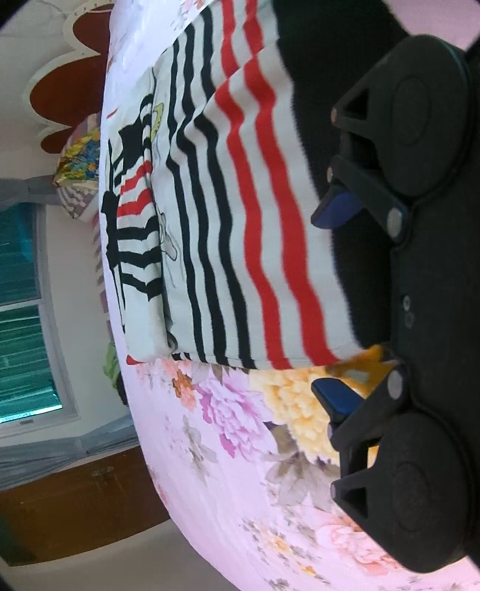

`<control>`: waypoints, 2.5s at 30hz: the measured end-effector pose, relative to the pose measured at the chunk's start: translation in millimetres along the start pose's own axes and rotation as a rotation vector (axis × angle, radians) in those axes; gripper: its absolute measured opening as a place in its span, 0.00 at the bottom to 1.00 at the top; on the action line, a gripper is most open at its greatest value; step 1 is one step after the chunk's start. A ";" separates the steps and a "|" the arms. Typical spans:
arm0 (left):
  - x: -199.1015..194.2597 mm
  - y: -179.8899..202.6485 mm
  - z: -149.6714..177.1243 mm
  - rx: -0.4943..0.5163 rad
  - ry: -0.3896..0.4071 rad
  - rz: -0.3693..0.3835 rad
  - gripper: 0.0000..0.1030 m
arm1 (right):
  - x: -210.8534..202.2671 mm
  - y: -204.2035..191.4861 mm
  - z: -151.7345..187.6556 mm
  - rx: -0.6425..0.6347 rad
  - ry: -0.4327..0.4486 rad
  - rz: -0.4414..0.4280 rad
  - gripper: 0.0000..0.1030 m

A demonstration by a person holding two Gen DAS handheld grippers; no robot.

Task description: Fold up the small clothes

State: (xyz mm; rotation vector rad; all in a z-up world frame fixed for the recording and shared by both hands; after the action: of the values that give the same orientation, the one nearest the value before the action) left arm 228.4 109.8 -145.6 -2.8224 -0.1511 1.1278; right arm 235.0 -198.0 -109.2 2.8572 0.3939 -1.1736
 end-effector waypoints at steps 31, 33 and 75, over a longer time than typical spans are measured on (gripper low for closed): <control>-36.1 -25.3 33.9 -0.162 -0.041 0.053 0.79 | -26.2 -2.1 30.7 0.053 -0.035 -0.001 0.87; -37.4 -24.1 31.9 -0.141 -0.048 0.079 0.09 | -27.1 -3.7 30.3 0.048 -0.033 -0.004 0.87; -27.4 -42.0 39.6 -0.437 -0.166 0.464 0.41 | -26.4 32.0 49.3 0.318 -0.052 -0.151 0.68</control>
State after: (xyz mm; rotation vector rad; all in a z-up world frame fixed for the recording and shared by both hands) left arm 179.0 150.0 -150.2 -3.2454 0.3008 1.5931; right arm 190.7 -240.7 -128.4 3.1003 0.4670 -1.4543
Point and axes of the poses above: each gripper's, at about its wrist camera, not at the fingertips, and x roughly the way its jaws point, y to its right, z to its underside, the point moved 5 cm from there along x, roughly the way its jaws point, and after that the axes turned 4 degrees about -x, right-handed, at the moved point
